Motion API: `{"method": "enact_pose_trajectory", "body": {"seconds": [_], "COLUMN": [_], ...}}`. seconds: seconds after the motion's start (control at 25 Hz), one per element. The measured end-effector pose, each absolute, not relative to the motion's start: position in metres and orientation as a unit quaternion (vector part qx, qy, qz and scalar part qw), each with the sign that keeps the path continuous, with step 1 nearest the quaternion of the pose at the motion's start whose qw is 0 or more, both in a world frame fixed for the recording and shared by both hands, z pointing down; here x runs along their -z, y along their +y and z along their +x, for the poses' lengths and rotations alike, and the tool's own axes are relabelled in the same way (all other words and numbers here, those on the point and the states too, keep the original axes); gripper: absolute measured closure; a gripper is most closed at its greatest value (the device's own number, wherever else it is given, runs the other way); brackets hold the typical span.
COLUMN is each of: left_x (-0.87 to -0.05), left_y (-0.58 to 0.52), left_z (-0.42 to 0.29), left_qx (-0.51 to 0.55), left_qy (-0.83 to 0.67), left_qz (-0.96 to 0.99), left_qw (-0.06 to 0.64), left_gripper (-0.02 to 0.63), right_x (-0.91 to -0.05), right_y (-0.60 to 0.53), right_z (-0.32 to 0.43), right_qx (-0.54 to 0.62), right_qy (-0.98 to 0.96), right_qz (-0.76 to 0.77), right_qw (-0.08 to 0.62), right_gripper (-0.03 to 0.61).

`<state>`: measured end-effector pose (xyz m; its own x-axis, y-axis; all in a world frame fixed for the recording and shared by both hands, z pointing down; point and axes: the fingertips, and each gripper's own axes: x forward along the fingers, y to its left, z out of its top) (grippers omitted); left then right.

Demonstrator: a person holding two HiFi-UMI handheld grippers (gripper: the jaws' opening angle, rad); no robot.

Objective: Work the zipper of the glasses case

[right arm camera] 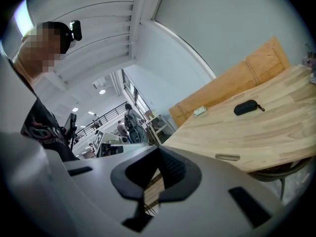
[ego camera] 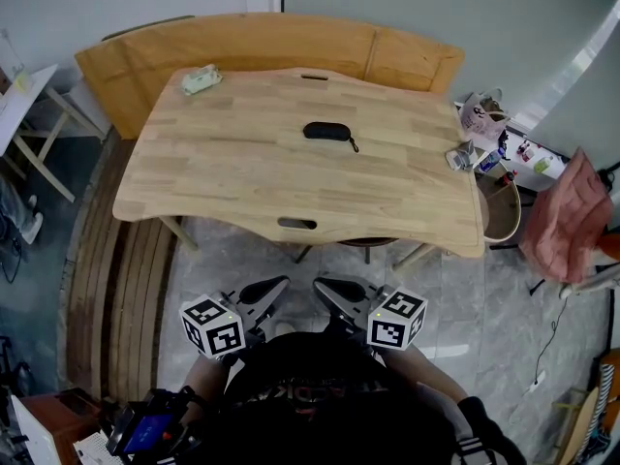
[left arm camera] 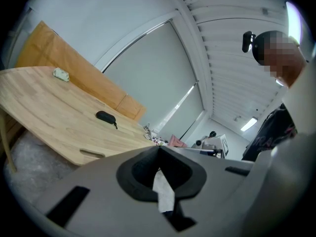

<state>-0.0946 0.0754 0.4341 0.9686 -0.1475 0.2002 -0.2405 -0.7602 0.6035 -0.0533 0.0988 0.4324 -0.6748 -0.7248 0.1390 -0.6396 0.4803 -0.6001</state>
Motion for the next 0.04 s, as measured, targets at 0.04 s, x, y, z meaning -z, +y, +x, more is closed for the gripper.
{"method": "enact_pose_trajectory", "body": {"seconds": [0.04], "left_x": [-0.4343], "left_y": [0.0756], "left_z": [-0.0938], "left_qx": [-0.070], "left_qy": [-0.104], "left_qz": [0.936], "left_qw": [0.330], "left_gripper": [0.603], "right_x": [-0.4326], "right_y": [0.0986], "right_z": [-0.0529], "right_qx": [0.318], "right_qy": [0.858], "right_qz": [-0.397], "right_qw": [0.066], "right_gripper": [0.565]}}
